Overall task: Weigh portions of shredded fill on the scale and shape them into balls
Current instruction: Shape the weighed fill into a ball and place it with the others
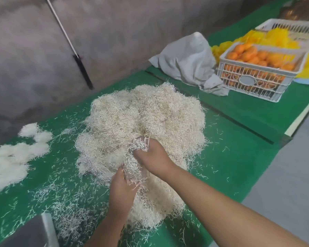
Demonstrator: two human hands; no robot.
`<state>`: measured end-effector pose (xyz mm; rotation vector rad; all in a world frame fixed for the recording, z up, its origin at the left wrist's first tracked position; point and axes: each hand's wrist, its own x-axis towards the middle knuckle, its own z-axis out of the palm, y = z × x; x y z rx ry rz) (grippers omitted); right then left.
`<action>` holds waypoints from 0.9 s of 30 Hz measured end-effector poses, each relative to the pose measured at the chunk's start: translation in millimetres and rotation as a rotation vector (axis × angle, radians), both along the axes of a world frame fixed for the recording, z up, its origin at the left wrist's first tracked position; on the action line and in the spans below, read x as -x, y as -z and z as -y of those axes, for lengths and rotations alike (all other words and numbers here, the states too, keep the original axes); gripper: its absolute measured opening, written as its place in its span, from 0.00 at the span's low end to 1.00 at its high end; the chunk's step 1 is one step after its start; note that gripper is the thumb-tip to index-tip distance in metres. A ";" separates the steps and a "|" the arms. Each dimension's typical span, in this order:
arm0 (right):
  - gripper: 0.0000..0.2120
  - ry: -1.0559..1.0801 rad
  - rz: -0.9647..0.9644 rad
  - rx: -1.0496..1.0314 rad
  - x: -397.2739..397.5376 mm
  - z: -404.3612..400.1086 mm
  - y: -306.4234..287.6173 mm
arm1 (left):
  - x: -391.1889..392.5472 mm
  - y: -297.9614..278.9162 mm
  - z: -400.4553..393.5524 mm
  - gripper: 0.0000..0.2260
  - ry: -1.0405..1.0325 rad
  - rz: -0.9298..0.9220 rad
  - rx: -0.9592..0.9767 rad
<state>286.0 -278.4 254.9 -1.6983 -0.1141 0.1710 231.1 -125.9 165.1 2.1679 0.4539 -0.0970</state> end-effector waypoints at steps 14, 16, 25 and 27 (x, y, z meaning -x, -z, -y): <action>0.07 0.077 0.006 -0.126 -5.6 -1.4 -92.4 | -29.4 -26.0 -2.1 0.20 -0.157 0.063 0.128; 0.07 0.124 -0.032 -0.173 -7.8 3.4 -102.7 | -31.6 -25.2 -4.8 0.23 -0.147 0.088 0.140; 0.31 0.245 -0.017 -0.324 -17.8 30.4 -157.1 | -14.1 8.3 -21.1 0.24 -0.200 -0.086 0.187; 0.13 0.265 0.007 -0.388 -17.7 35.8 -168.1 | -8.8 21.3 -26.9 0.16 -0.241 -0.121 0.187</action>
